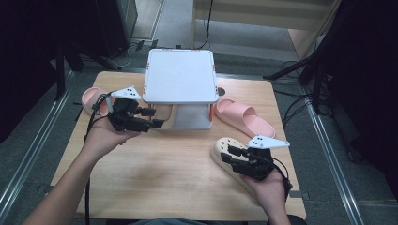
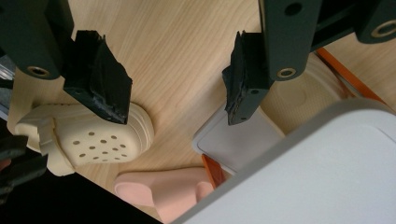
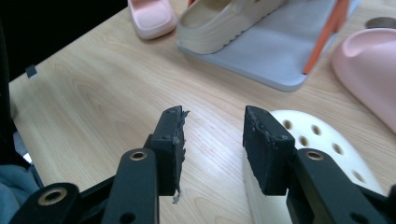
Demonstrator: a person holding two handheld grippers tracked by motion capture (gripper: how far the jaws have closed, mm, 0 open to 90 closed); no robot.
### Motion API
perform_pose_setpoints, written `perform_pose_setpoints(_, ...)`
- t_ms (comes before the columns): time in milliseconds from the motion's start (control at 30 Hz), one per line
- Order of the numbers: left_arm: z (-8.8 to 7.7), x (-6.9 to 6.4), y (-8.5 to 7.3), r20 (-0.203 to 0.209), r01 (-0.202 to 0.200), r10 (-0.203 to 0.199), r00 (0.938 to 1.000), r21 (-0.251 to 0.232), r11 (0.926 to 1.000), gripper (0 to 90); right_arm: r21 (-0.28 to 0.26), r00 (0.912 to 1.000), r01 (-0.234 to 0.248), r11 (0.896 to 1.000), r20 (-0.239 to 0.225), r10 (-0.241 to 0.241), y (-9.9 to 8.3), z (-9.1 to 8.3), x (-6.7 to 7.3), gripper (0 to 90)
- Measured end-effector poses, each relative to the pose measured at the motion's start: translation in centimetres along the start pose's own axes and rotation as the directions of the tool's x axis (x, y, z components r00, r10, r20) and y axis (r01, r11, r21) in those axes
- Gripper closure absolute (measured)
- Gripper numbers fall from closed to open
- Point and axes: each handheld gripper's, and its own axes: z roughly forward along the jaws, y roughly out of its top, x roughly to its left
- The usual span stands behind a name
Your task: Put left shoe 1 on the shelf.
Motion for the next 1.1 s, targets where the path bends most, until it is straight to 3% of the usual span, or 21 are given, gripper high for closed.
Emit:
perform_pose_setpoints(267,1.2,-0.5,-2.4,-0.009,0.002,-0.001,1.0000,0.030,0.9995,40.4,0.009,0.9996,-0.004,1.000,0.028,0.004,-0.8,-0.9,-1.0,59.3)
perform_pose_setpoints(333,1.8,-0.8,-3.4,-0.011,-0.016,0.016,0.9998,0.042,0.9990,40.4,0.046,0.9970,0.017,0.999,0.074,-0.021,-1.4,-1.0,-1.7,59.8)
perform_pose_setpoints(400,2.1,-0.9,-3.8,-0.011,-0.018,0.019,0.9998,0.054,0.9984,40.4,0.038,0.9970,-0.011,0.999,0.077,0.008,-1.6,-1.3,-2.2,59.9)
perform_pose_setpoints(600,2.6,-0.7,-4.2,-0.012,-0.028,0.029,0.9995,0.053,0.9982,40.3,0.048,0.9938,-0.040,0.998,0.106,0.035,-2.5,-2.1,-2.5,59.8)
perform_pose_setpoints(767,3.2,-0.4,-3.9,-0.009,-0.040,0.041,0.9991,0.046,0.9981,40.4,0.021,0.9922,-0.054,0.998,0.114,0.052,-3.1,-2.9,-2.4,59.4)
perform_pose_setpoints(933,3.8,-0.3,-3.7,-0.004,-0.050,0.050,0.9988,0.024,0.9985,40.4,0.058,0.9860,-0.091,0.994,0.145,0.082,-4.0,-3.1,-2.6,59.0)
perform_pose_setpoints(1100,4.4,-0.1,-3.7,0.006,-0.046,0.046,0.9989,0.024,0.9987,40.4,0.086,0.9859,-0.118,0.989,0.129,0.107,-4.9,-2.0,-3.1,59.4)
